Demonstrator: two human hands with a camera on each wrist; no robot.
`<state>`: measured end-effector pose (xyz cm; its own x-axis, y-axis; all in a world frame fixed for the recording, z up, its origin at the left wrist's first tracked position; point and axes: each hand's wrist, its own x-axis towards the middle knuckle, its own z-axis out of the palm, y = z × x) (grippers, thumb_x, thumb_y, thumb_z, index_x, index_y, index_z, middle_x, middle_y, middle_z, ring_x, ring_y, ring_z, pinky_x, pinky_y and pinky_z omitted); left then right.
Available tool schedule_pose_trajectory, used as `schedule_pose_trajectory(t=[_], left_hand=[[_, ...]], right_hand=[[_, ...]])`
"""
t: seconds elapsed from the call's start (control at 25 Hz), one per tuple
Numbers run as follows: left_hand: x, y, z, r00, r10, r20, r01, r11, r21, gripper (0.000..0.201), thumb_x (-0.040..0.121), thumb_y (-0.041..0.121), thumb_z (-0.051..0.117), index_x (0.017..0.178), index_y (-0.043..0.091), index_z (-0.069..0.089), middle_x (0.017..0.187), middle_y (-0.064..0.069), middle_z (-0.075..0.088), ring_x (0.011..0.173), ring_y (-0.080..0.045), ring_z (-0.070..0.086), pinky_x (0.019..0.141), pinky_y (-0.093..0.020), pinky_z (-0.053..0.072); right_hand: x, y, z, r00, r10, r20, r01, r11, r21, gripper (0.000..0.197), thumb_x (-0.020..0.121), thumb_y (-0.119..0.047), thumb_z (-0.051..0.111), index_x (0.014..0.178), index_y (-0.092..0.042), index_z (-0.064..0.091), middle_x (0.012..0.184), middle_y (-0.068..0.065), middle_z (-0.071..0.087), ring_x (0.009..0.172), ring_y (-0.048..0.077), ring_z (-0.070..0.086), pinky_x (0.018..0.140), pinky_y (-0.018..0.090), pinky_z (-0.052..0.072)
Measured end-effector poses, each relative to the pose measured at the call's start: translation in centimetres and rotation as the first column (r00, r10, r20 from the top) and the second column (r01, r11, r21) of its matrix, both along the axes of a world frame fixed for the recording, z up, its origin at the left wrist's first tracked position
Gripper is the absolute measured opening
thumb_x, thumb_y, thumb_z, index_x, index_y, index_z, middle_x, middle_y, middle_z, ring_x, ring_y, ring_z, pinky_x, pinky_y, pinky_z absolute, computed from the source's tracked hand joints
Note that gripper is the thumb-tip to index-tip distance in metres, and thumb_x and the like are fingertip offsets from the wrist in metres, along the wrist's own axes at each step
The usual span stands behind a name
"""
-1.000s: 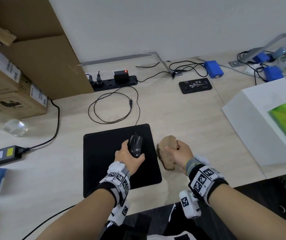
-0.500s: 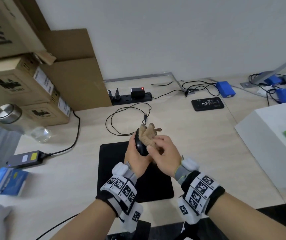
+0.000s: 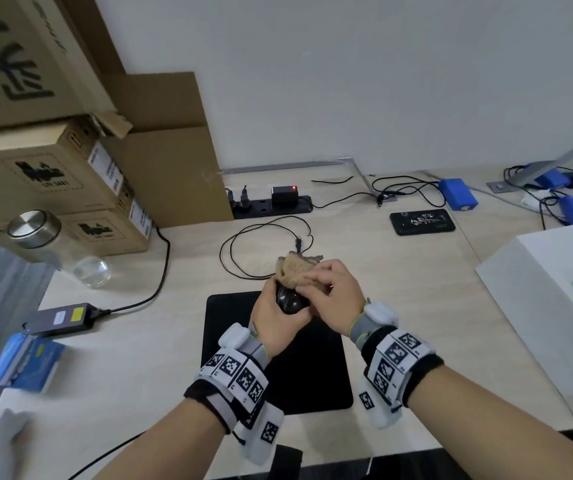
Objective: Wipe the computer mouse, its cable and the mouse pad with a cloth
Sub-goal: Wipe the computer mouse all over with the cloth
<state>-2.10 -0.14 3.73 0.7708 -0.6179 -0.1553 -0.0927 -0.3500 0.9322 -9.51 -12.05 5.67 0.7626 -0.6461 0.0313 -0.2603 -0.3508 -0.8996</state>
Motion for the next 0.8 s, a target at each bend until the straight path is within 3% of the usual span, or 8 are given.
schedule_pose_trajectory(t=[0.12, 0.2, 0.24, 0.36, 0.48, 0.56, 0.64, 0.8], left_hand=[[0.1, 0.2, 0.4, 0.999, -0.046, 0.025, 0.046, 0.999, 0.004, 0.077, 0.067, 0.029, 0.085, 0.134, 0.027, 0.046, 0.112, 0.013, 0.063, 0.102, -0.001, 0.062, 0.086, -0.017, 0.05], [0.3, 0.2, 0.3, 0.999, -0.036, 0.01, 0.036, 0.999, -0.015, 0.077, 0.067, 0.027, 0.085, 0.133, 0.029, 0.046, 0.112, 0.015, 0.063, 0.102, 0.001, 0.062, 0.088, -0.02, 0.051], [0.5, 0.1, 0.2, 1.0, -0.022, 0.002, 0.022, 1.0, -0.018, 0.073, 0.067, 0.026, 0.084, 0.131, 0.029, 0.047, 0.111, 0.015, 0.064, 0.102, -0.001, 0.063, 0.088, -0.021, 0.051], [0.9, 0.0, 0.3, 0.995, -0.029, -0.091, 0.02, 0.995, -0.093, 0.058, 0.062, 0.032, 0.08, 0.114, 0.024, 0.055, 0.101, 0.008, 0.069, 0.095, -0.01, 0.067, 0.087, -0.033, 0.056], [0.9, -0.1, 0.4, 0.994, -0.02, -0.107, 0.006, 0.992, -0.126, 0.054, 0.057, 0.039, 0.079, 0.105, 0.028, 0.058, 0.094, 0.004, 0.071, 0.086, -0.012, 0.069, 0.078, -0.034, 0.057], [0.9, -0.1, 0.3, 0.993, 0.015, -0.119, -0.033, 0.988, -0.152, 0.054, 0.061, 0.024, 0.085, 0.108, 0.029, 0.059, 0.097, 0.007, 0.072, 0.091, -0.009, 0.069, 0.08, -0.027, 0.056], [1.1, -0.2, 0.3, 0.997, 0.04, -0.066, -0.048, 0.992, -0.117, 0.059, 0.066, 0.02, 0.086, 0.116, 0.029, 0.057, 0.102, 0.011, 0.07, 0.092, -0.003, 0.068, 0.08, -0.019, 0.053], [1.5, 0.1, 0.1, 0.999, -0.003, -0.048, -0.001, 0.997, -0.073, 0.076, 0.062, 0.04, 0.083, 0.13, 0.032, 0.049, 0.11, 0.008, 0.067, 0.088, -0.019, 0.067, 0.078, -0.038, 0.057]], right_hand=[[0.8, -1.2, 0.6, 0.991, -0.123, -0.055, 0.13, 0.982, 0.137, 0.016, 0.083, -0.021, 0.073, 0.098, -0.015, 0.072, 0.098, -0.005, 0.053, 0.076, 0.0, 0.053, 0.075, 0.014, 0.042], [0.5, -0.7, 0.8, 0.996, -0.085, -0.041, 0.09, 0.982, 0.167, 0.005, 0.084, -0.024, 0.071, 0.089, -0.024, 0.07, 0.1, -0.004, 0.053, 0.071, 0.01, 0.055, 0.074, 0.029, 0.046], [0.1, -0.2, 0.9, 0.999, -0.028, -0.03, 0.031, 0.992, 0.125, 0.001, 0.085, -0.025, 0.07, 0.085, -0.025, 0.07, 0.099, -0.004, 0.053, 0.071, 0.013, 0.057, 0.074, 0.03, 0.046], [-1.4, 1.2, 0.6, 0.989, 0.142, 0.033, -0.14, 0.988, -0.061, 0.011, 0.077, -0.026, 0.068, 0.082, -0.019, 0.075, 0.093, -0.002, 0.054, 0.078, 0.006, 0.056, 0.073, 0.017, 0.043], [-1.4, 0.7, 0.4, 0.976, 0.195, 0.094, -0.187, 0.978, -0.086, 0.013, 0.073, -0.024, 0.072, 0.081, -0.016, 0.077, 0.091, -0.002, 0.055, 0.075, 0.001, 0.053, 0.069, 0.012, 0.041], [-0.9, 0.1, 0.5, 0.98, 0.177, 0.091, -0.174, 0.984, -0.039, 0.009, 0.073, -0.02, 0.075, 0.081, -0.017, 0.077, 0.09, -0.004, 0.055, 0.073, 0.002, 0.053, 0.068, 0.013, 0.042], [-0.2, -0.4, 0.7, 0.988, 0.135, 0.078, -0.134, 0.991, -0.012, 0.008, 0.075, -0.014, 0.077, 0.08, -0.019, 0.076, 0.089, -0.007, 0.054, 0.071, 0.002, 0.054, 0.068, 0.017, 0.044], [1.4, -1.6, 1.4, 0.998, -0.052, 0.028, 0.051, 0.998, 0.038, 0.012, 0.076, -0.011, 0.076, 0.077, -0.022, 0.071, 0.087, -0.008, 0.053, 0.071, 0.009, 0.056, 0.074, 0.026, 0.049]])
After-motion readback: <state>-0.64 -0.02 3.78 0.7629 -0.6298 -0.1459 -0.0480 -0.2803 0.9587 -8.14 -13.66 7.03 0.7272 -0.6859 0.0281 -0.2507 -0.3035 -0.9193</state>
